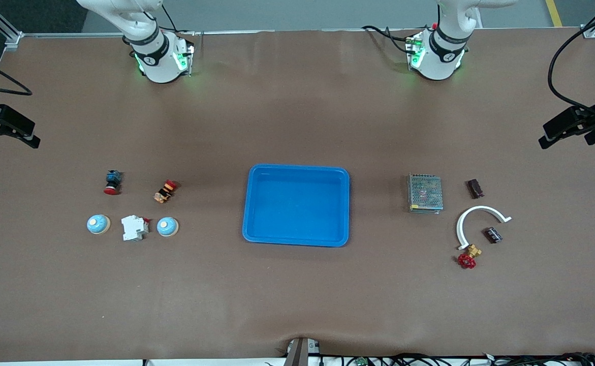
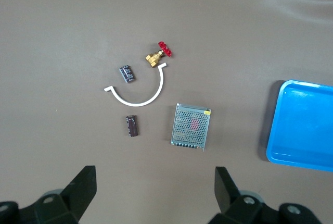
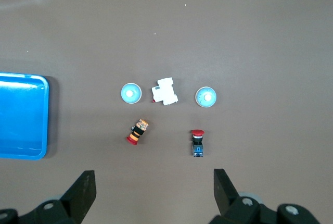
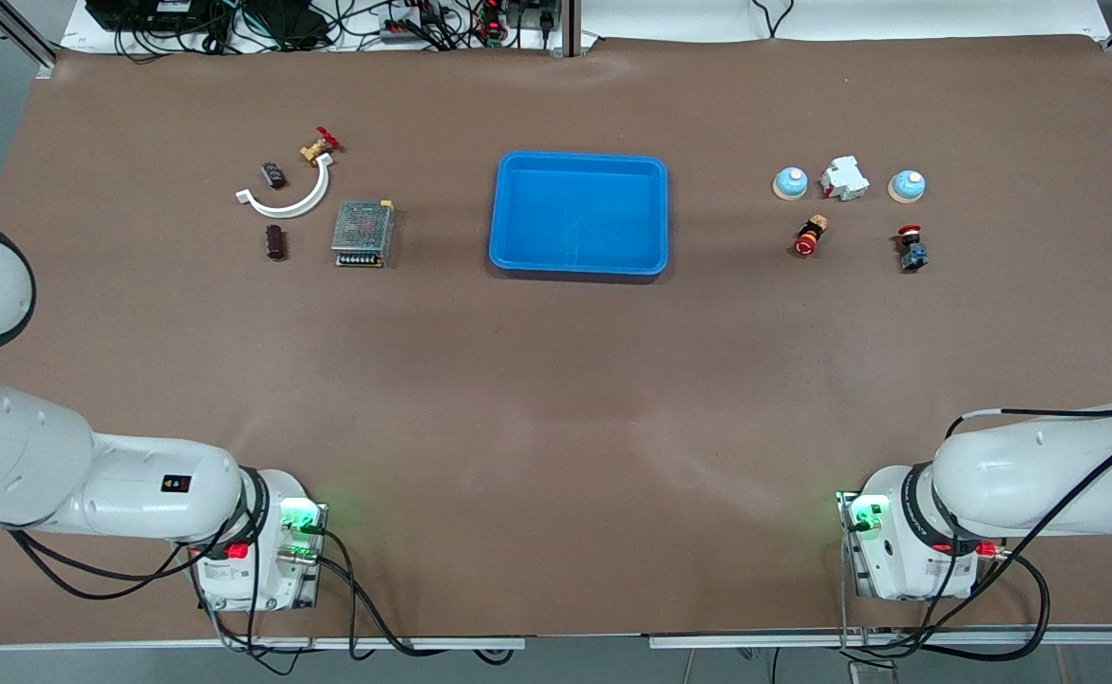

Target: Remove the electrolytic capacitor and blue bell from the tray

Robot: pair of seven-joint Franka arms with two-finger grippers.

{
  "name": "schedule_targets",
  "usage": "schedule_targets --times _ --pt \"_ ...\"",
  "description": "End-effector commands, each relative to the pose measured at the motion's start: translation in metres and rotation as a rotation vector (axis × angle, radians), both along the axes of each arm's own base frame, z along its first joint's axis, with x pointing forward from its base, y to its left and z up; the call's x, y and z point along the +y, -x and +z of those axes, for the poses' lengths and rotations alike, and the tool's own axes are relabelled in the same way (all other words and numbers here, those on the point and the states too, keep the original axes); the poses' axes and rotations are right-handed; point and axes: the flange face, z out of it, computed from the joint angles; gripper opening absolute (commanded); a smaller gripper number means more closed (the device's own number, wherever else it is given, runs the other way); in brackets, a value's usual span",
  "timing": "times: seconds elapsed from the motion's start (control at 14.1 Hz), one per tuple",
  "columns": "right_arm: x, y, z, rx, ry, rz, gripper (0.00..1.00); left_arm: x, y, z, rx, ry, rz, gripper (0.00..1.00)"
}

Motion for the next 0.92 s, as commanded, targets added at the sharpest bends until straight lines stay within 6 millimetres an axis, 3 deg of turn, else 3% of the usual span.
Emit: schedule_targets --times 0.0,0.85 --pt "-0.0001 -0.0054 -0.0021 -0.008 0.018 -0.002 1.00 -0.0004 0.0030 0.0065 -0.005 0.002 -0.017 1.00" --pt "-0.0088 -0.0061 -0.0045 -0.003 0.019 -0.016 1.00 0.0006 0.0030 0.0065 -0.005 0.000 -0.016 1.00"
